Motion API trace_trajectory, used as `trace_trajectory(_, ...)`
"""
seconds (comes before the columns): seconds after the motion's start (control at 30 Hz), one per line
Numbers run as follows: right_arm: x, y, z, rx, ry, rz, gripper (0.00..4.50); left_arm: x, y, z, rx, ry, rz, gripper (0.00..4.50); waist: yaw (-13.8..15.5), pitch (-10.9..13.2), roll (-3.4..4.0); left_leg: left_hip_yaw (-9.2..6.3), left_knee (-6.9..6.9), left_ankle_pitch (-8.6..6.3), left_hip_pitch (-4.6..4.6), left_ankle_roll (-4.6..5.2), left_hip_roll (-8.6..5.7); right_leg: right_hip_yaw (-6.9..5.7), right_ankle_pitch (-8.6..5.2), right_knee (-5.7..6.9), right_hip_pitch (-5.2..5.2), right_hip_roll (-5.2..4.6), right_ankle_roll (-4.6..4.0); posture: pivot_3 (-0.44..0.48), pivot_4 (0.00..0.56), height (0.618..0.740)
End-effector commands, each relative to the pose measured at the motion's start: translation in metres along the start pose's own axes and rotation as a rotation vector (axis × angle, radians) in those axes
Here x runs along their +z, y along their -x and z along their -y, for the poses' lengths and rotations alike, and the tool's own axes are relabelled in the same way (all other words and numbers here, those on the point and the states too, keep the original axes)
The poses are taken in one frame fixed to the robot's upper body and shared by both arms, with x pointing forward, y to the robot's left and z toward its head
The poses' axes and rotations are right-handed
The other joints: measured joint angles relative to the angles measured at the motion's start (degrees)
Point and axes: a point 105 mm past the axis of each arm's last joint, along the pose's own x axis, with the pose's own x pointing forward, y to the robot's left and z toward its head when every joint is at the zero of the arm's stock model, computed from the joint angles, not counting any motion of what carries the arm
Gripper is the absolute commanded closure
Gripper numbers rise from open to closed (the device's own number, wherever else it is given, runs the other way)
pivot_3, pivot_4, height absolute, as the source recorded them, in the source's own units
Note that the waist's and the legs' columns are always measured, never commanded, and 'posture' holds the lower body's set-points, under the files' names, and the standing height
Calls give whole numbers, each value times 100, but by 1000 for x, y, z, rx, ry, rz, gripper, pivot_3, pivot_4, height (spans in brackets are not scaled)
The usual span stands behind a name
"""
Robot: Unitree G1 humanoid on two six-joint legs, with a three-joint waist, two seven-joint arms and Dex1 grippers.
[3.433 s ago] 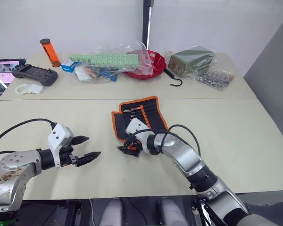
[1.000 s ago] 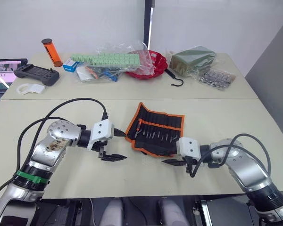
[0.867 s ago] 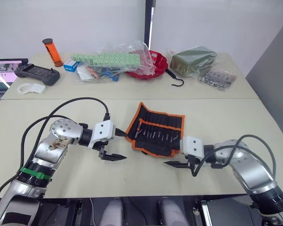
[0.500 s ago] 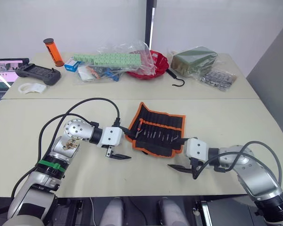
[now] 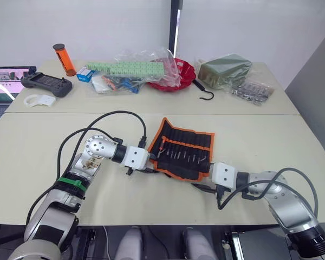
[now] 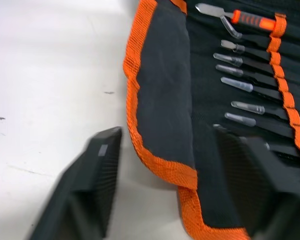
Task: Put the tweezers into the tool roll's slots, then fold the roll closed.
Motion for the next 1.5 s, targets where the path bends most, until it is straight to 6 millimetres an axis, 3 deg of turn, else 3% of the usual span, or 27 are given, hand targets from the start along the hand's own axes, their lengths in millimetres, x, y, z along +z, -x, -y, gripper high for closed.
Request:
trace_trajectory(0.03,9,5,6,-24,52,30,3167,10,-2,-6,-12,-81,18,4424,-2,0,0,0,0,0,1,0,0,0,0,0,0,0,0,0,150,740)
trace_trajectory(0.17,11,5,5,-15,54,41,4472,9,-1,-5,-34,-85,10,4500,-2,0,0,0,0,0,1,1,0,0,0,2,0,0,0,0,150,740)
trace_trajectory(0.4,13,7,-3,48,9,60,4472,15,6,0,-58,-27,28,4500,-6,0,0,0,1,0,0,1,0,0,0,2,1,0,0,0,150,740)
trace_trajectory(0.7,15,12,-28,180,-44,62,4472,34,6,36,-131,187,84,4500,-34,0,1,0,1,-2,3,5,3,1,0,6,2,1,1,0,150,740)
trace_trajectory(0.83,24,18,-31,198,-94,91,4472,40,11,34,-121,292,98,4500,-13,0,1,-1,2,-2,5,5,3,1,-1,8,4,1,1,0,150,740)
trace_trajectory(1.03,28,18,-13,178,-253,109,4472,26,12,15,-56,463,45,4500,-3,0,0,-1,17,-2,4,5,2,1,-1,9,9,3,3,0,150,740)
trace_trajectory(1.23,21,13,6,136,-313,92,4472,10,10,0,-4,513,-27,4500,5,0,0,-1,19,-3,1,6,1,0,-1,9,8,3,3,0,150,740)
trace_trajectory(1.5,0,-1,18,100,-335,33,4472,-10,-1,1,37,538,-123,4500,6,0,0,-1,28,-5,-2,10,1,0,0,10,7,3,3,0,150,740)
